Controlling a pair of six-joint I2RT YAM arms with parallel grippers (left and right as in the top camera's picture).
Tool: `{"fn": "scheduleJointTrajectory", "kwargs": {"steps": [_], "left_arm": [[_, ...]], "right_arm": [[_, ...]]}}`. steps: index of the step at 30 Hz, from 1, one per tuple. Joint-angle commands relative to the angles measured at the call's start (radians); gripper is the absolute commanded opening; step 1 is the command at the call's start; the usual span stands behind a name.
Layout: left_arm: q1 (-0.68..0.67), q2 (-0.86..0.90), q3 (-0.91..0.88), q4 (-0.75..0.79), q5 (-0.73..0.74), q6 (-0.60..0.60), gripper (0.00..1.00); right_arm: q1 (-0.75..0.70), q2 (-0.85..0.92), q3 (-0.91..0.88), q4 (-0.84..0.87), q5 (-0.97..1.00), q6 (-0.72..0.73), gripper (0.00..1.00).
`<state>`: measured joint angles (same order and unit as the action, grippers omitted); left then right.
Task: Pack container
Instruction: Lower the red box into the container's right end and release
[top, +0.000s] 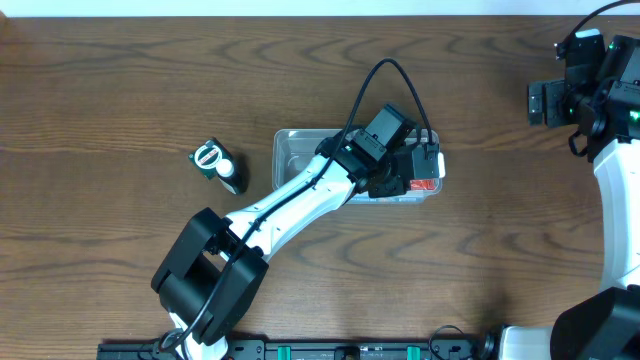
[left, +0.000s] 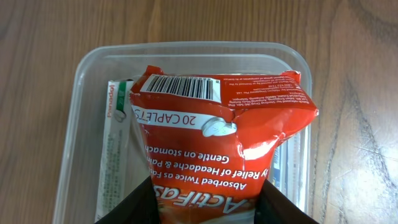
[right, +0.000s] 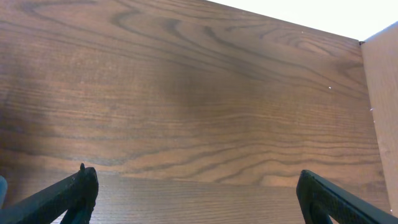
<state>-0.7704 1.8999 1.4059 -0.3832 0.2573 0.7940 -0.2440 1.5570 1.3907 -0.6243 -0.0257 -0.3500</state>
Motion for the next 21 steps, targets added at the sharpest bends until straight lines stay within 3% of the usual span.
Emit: {"fn": "scheduleJointTrajectory", "kwargs": {"steps": [1, 4, 17, 21], "left_arm": [[0.002, 0.008, 0.002, 0.008, -0.008, 0.017, 0.50], [0.002, 0.008, 0.002, 0.008, -0.008, 0.017, 0.63], [0.001, 0.001, 0.003, 0.019, -0.008, 0.016, 0.65], [0.002, -0.055, 0.012, 0.019, -0.010, -0.053, 0.73]], "right_arm": [[-0.005, 0.008, 0.006, -0.001, -0.001, 0.013, 0.99], [-0.005, 0.008, 0.006, -0.001, -0.001, 0.013, 0.99], [-0.005, 0.008, 0.006, -0.001, -0.001, 0.013, 0.99], [-0.005, 0.008, 0.006, 0.000, -0.001, 0.013, 0.99]]}}
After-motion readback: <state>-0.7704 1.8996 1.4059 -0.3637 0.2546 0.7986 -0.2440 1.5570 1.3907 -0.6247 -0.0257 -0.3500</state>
